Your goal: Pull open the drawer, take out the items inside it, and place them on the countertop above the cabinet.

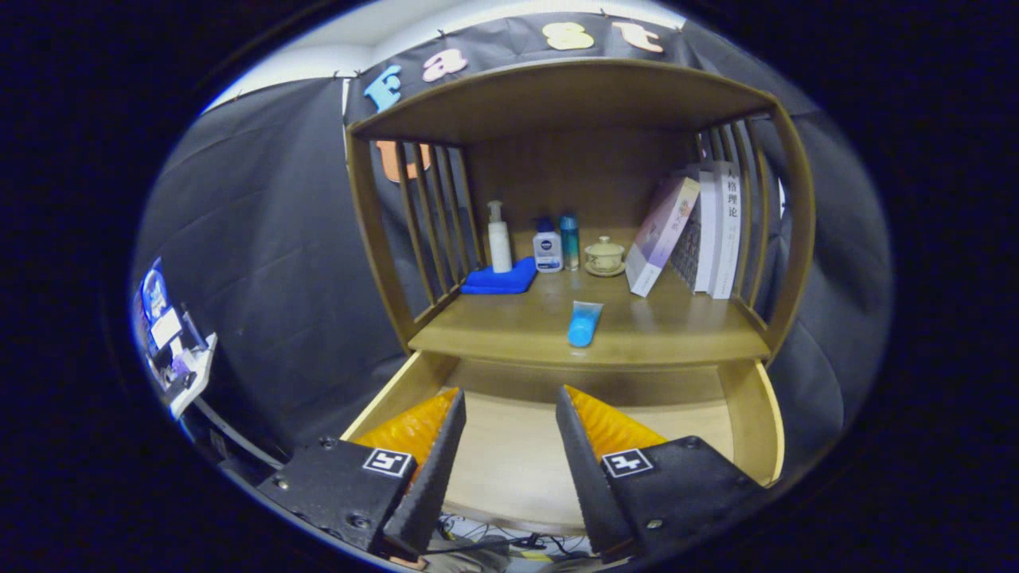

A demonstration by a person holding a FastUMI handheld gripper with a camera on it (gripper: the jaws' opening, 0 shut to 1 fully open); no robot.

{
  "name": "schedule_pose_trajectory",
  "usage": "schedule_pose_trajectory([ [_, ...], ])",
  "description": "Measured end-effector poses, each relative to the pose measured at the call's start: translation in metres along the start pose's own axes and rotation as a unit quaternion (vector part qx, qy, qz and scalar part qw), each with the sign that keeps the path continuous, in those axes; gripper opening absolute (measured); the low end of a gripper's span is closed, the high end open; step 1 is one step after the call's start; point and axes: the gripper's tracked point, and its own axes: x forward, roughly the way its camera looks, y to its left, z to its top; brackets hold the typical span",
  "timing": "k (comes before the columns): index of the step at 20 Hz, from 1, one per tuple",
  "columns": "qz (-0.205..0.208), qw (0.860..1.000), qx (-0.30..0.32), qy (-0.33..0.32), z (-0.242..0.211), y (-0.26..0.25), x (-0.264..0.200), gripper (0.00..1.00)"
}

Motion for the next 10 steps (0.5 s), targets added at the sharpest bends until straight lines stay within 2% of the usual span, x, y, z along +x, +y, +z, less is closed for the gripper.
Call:
schedule_pose_trajectory([
  [5,0.001,0.999,-0.003,-0.033,-0.058,-0.001,-0.018,0.82],
  [6,-0.006,0.999,-0.003,-0.036,-0.072,-0.006,-0.02,0.87],
  [10,-0.034,0.996,0.01,-0.078,-0.105,-0.015,-0.029,0.87],
])
